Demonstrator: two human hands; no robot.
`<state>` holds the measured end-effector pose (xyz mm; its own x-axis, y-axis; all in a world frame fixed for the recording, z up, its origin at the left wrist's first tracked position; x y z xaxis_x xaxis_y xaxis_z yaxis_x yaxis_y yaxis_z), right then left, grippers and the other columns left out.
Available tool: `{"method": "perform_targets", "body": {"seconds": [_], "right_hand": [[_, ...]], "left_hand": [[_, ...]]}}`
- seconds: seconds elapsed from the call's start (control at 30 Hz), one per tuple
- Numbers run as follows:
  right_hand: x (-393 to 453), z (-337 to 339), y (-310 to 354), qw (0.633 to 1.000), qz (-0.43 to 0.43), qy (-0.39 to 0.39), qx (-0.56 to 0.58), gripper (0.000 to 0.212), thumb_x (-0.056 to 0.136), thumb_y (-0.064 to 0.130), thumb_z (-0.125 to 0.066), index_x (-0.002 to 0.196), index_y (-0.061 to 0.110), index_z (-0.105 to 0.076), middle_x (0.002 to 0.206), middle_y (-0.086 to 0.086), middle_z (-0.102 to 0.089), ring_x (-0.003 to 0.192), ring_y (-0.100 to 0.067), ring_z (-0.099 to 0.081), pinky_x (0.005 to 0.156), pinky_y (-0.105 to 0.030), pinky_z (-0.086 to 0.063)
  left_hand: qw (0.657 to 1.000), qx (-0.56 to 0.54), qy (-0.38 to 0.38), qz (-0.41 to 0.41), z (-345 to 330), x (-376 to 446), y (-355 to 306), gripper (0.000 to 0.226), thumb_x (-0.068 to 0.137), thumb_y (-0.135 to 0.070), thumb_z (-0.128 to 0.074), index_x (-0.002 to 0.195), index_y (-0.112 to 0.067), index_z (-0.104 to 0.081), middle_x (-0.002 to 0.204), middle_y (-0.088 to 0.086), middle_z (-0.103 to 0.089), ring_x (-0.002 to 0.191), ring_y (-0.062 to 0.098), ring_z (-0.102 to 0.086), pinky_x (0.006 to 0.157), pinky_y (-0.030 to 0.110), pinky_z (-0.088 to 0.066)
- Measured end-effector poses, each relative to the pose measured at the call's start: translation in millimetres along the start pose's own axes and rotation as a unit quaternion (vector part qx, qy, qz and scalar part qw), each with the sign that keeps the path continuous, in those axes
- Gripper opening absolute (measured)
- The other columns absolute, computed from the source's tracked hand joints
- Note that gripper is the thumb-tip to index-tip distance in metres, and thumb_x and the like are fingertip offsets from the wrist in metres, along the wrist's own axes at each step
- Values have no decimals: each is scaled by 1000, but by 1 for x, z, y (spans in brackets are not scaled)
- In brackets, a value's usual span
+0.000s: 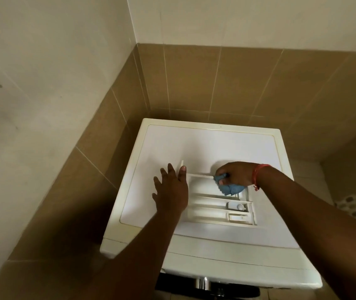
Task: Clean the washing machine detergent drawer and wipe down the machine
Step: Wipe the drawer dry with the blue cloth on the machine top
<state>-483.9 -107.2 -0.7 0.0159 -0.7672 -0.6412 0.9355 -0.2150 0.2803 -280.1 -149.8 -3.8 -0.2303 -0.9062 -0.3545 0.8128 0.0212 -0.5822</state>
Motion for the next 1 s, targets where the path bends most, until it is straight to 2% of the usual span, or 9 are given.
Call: {"method": "perform_targets", "body": {"seconds": [0.07, 0.13, 0.2, 0.37, 0.47, 0.57, 0.67, 0.9, 1.0], "right_hand": [[8, 1, 21, 997, 70, -7, 13, 33, 97, 12, -47, 65, 18, -50, 64, -1, -43, 54, -13, -41, 56, -24, -36], [18, -7, 36, 998, 56, -2, 28, 30, 100, 21, -44, 75, 16, -57, 58, -3, -46, 47, -14, -43, 48, -23, -38], [22, 1, 66, 991, 64, -41, 112, 23, 104, 32, -41, 105, 22, -61, 72, 4, -57, 62, -12, -54, 63, -27, -44], [16, 8, 80, 984, 147, -88, 41, 33, 104, 40, -35, 82, 26, -55, 77, 6, -57, 68, -9, -55, 69, -21, -46], [8, 5, 32, 996, 78, -42, 15, 21, 102, 40, -41, 99, 27, -57, 102, 6, -58, 92, -14, -51, 91, -30, -43], [-9, 3, -14, 998, 28, 16, 58, 35, 101, 37, -45, 103, 9, -67, 106, -8, -71, 93, -21, -64, 88, -31, -47], [-12, 6, -20, 998, 5, -26, 66, 24, 99, 29, -51, 110, 16, -68, 106, -5, -70, 99, -22, -65, 93, -34, -49], [10, 1, 74, 965, 150, -189, 101, 35, 96, 5, -50, 128, 12, -61, 127, -6, -63, 110, -19, -57, 96, -26, -42], [-3, -8, 46, 959, 158, -178, 155, 37, 95, 1, -49, 125, 19, -62, 114, -1, -64, 88, -10, -56, 78, -18, -48]], "left_hand": [[1000, 4, -1, -1, 1, 0, -1, 76, 93, -65, -10, 156, -22, -11, 163, 8, -13, 150, 36, -7, 115, 62, -21], [1000, 10, -2, 1, 1, 0, -2, 75, 94, -63, -11, 156, -22, -12, 164, 7, -13, 150, 35, -7, 116, 62, -19], [1000, 18, 0, 3, 1, 0, -3, 75, 94, -63, -11, 156, -22, -12, 164, 7, -12, 150, 35, -6, 117, 61, -18], [1000, 0, 2, 14, 2, 0, -3, 76, 92, -67, -11, 156, -25, -11, 164, 4, -9, 151, 32, -3, 118, 60, -15], [1000, -3, -2, 16, 2, -2, -1, 77, 92, -67, -11, 156, -25, -10, 164, 4, -9, 151, 33, -3, 117, 60, -16], [1000, -7, -7, 15, 3, -4, -3, 75, 94, -66, -13, 156, -25, -8, 164, 4, -7, 151, 32, -2, 116, 62, -16], [1000, -4, -13, 13, 4, -3, -4, 73, 95, -64, -14, 156, -25, -8, 164, 4, -8, 151, 32, -2, 116, 62, -16], [1000, 5, -22, 21, 5, -3, -5, 70, 97, -61, -15, 156, -24, -11, 164, 5, -9, 151, 31, -3, 116, 61, -15], [997, 64, -39, -14, 2, -1, -2, 65, 104, -31, -38, 156, -21, -1, 164, 13, 0, 150, 38, -1, 116, 60, -21]]}}
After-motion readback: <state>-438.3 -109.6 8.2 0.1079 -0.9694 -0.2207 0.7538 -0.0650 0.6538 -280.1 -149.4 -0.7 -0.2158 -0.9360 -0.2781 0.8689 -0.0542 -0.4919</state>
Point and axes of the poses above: each hand's wrist, its own x-axis towards the middle knuckle, its own z-axis out of the back of the hand, y = z × x, the point moved 6 cm from there along x, towards the middle knuckle
